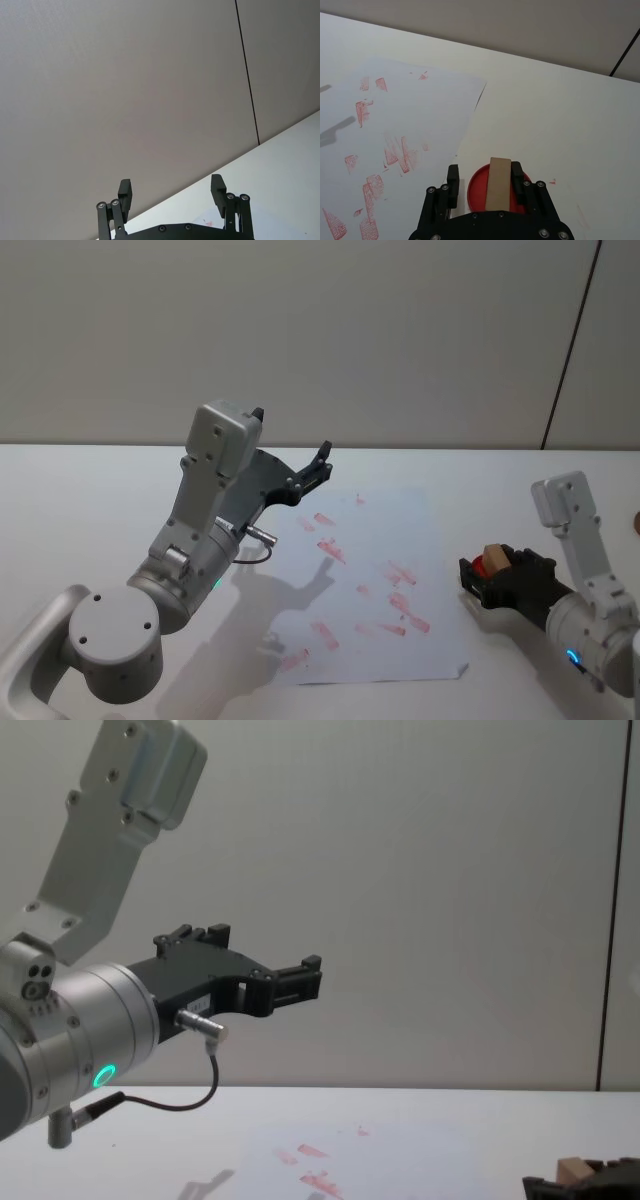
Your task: Use the one hand to pick up the stamp and affix it onto the A4 paper.
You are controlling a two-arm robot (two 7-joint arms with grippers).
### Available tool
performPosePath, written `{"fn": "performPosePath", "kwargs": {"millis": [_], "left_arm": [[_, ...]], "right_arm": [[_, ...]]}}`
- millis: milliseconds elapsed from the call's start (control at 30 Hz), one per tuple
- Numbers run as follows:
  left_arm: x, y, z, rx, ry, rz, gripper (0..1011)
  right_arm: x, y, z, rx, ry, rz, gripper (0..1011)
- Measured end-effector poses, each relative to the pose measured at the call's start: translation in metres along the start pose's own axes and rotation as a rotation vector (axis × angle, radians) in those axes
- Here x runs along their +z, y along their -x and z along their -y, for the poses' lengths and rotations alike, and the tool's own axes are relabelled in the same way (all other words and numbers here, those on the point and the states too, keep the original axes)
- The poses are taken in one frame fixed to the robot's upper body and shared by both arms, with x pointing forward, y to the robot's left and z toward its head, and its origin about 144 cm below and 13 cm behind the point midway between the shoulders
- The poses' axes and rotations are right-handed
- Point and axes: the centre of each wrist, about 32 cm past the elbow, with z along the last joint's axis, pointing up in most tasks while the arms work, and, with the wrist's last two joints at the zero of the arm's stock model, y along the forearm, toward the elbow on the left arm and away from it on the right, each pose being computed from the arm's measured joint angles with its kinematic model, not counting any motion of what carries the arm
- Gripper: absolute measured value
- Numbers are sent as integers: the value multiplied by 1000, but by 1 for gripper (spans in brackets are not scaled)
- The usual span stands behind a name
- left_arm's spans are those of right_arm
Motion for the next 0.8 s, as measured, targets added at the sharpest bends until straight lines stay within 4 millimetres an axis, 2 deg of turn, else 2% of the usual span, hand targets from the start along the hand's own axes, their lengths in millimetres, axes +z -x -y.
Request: {"fn": "performPosePath", "kwargs": {"millis": [100, 300, 467, 800], "left_arm": [[0, 0, 0, 0, 0, 0, 1003], [0, 0, 0, 0, 0, 0, 1003], [0, 0, 0, 0, 0, 0, 1003], [0, 0, 0, 0, 0, 0, 1003]], "right_arm": [[0, 0, 0, 1, 1, 0, 589], [0, 0, 0, 1, 2, 0, 368], [0, 0, 0, 2, 3, 0, 232], [0, 0, 0, 3, 3, 0, 220]]}}
